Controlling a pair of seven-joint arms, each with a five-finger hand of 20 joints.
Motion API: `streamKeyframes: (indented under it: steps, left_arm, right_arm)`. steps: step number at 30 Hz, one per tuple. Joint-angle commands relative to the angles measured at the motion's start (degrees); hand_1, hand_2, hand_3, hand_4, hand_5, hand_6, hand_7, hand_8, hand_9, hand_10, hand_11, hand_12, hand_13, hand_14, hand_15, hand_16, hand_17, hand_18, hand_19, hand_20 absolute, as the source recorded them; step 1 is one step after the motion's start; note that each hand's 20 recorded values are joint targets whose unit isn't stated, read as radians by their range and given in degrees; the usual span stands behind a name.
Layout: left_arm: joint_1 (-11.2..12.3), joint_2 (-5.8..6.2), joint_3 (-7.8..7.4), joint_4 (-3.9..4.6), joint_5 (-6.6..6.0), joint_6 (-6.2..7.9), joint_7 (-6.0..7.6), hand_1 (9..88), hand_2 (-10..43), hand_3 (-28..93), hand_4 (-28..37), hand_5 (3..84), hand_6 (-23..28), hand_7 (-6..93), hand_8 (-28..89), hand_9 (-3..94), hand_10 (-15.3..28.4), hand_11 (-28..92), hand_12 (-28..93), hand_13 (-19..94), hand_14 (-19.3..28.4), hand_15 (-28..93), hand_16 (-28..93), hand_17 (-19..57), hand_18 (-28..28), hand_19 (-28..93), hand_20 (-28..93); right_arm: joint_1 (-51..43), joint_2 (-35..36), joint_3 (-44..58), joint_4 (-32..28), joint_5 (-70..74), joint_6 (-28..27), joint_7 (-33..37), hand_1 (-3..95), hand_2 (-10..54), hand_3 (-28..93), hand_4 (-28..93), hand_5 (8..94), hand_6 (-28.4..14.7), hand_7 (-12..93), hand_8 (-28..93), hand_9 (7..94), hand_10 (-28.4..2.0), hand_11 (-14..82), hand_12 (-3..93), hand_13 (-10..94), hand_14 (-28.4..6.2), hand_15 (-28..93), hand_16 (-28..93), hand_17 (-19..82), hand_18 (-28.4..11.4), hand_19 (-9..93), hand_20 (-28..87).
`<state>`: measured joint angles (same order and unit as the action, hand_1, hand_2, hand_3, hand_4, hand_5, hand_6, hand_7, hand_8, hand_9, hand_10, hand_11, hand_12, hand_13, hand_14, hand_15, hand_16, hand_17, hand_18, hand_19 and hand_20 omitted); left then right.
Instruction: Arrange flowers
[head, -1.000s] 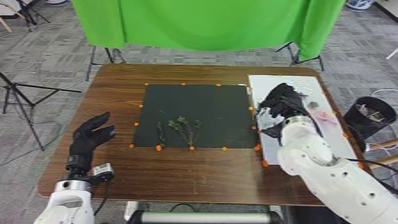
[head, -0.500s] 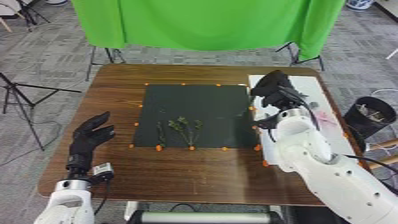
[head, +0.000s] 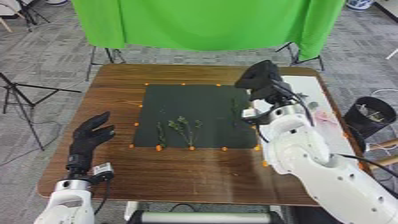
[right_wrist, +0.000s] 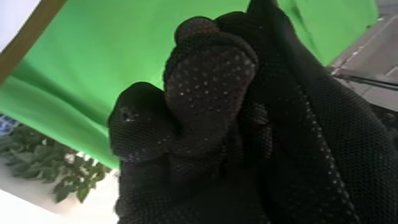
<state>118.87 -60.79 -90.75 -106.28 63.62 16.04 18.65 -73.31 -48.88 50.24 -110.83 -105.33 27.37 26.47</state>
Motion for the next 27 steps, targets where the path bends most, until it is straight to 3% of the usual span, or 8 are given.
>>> streamKeyframes:
  steps: [1, 7, 12, 15, 17, 19, 23, 27]
  left_arm:
    - [0.24, -0.57, 0.11, 0.34, -0.12, -0.90, -0.39, 50.6, -9.5, 66, -7.8, 40.6, -0.2, 23.8, -12, 31.2, 9.1, 22, 10, 37, 13.2, 28, 0, 16.4, 12.7, 28, 29]
    - [0.02, -0.58, 0.18, 0.44, 0.01, -1.19, -0.51, 50.6, -9.5, 66, -7.9, 40.6, -0.2, 24.0, -12, 31.2, 9.0, 22, 10, 37, 13.1, 28, 0, 16.4, 12.7, 28, 29]
    - [0.01, -0.73, 0.21, 0.46, 0.15, -1.43, -0.69, 50.7, -9.5, 66, -8.0, 40.8, -0.1, 23.8, -12, 31.2, 9.1, 22, 10, 37, 13.1, 28, 0, 16.5, 12.7, 28, 29]
    - [0.03, -0.66, 0.19, 0.51, 0.05, -1.37, -0.75, 50.8, -9.5, 66, -8.0, 40.8, -0.1, 23.8, -12, 31.2, 9.1, 22, 11, 37, 13.0, 28, 0, 16.5, 12.7, 28, 29]
    - [-0.05, -0.70, 0.11, 0.59, 0.12, -1.52, -0.90, 50.8, -9.5, 66, -8.0, 40.8, -0.1, 23.9, -12, 31.2, 9.0, 22, 10, 37, 13.1, 28, 0, 16.5, 12.7, 28, 29]
    - [-0.07, -0.73, 0.09, 0.64, 0.11, -1.66, -0.89, 50.8, -9.5, 66, -7.9, 40.9, -0.1, 23.8, -12, 31.2, 9.1, 22, 10, 37, 13.1, 28, 0, 16.5, 12.7, 28, 29]
    - [0.19, -0.66, 0.27, 0.49, 0.06, -1.59, -0.65, 50.7, -9.5, 66, -7.9, 40.9, -0.1, 23.8, -12, 31.2, 9.2, 22, 11, 37, 13.0, 28, 0, 16.5, 12.7, 28, 29]
    - [-0.43, -0.50, 0.58, 0.75, 0.21, -1.95, -0.91, 50.7, -9.5, 66, -8.0, 41.0, -0.1, 23.8, -12, 31.2, 9.2, 22, 11, 37, 13.1, 28, -1, 16.5, 12.6, 28, 28]
  right_arm:
    - [-2.35, 0.68, -2.20, -2.31, 0.15, -1.49, -1.24, 63.3, -9.5, 62, -6, 78.0, -3.3, 33, 16, 90.5, -10.8, 15.9, 47.3, 94, -1.8, 45, 32, 70, -5.8, 79, 45]
    - [-1.14, 0.61, -5.06, -0.22, -1.87, -2.69, -1.06, 63.3, -9.5, 62, -6, 77.9, -3.3, 33, 16, 90.5, -10.8, 15.9, 47.2, 94, -1.9, 45, 32, 70, -5.8, 79, 45]
    - [-0.56, 0.48, -6.24, 2.12, -10.22, -7.91, 2.34, 59.5, -9.5, 61, -5, 76.0, -3.5, 33, 17, 88.6, -11.5, 15.9, 47.6, 92, -2.6, 46, 33, 69, -6.3, 79, 45]
    - [-0.65, 0.29, -5.69, 2.68, -14.19, -12.49, 4.84, 53.0, -9.5, 57, -5, 73.7, -4.0, 27, 18, 81.9, -14.0, 24.5, 38.1, 89, -4.4, 48, 32, 66, -8.1, 81, 44]
    - [-0.75, 0.24, -4.83, 2.66, -15.46, -17.96, 6.32, 42.4, -9.5, 63, -7, 70.9, -3.2, 25, 7, 75.1, -16.4, 28.4, 28.3, 85, -6.6, 51, 31, 63, -10.2, 85, 41]
    - [-0.67, 0.05, -4.45, 2.98, -14.15, -19.91, 7.09, 33.8, -9.5, 66, -7, 66.5, -3.3, 22, -5, 65.6, -18.4, 22.9, 25.3, 80, -9.1, 54, 31, 60, -12.1, 87, 40]
    - [-0.28, -0.72, -4.04, 4.08, -14.01, -23.06, 8.47, 29.0, -9.5, 63, -6, 57.0, -4.4, 13, -5, 54.0, -21.2, 10.5, 21.2, 77, -10.6, 55, 29, 59, -13.2, 88, 37]
    - [0.29, -1.09, -4.56, 5.23, -13.95, -24.22, 9.33, 27.7, -9.5, 63, -6, 52.6, -4.5, 9, -4, 50.1, -22.3, 6.1, 18.9, 78, -10.6, 53, 28, 59, -12.9, 87, 36]
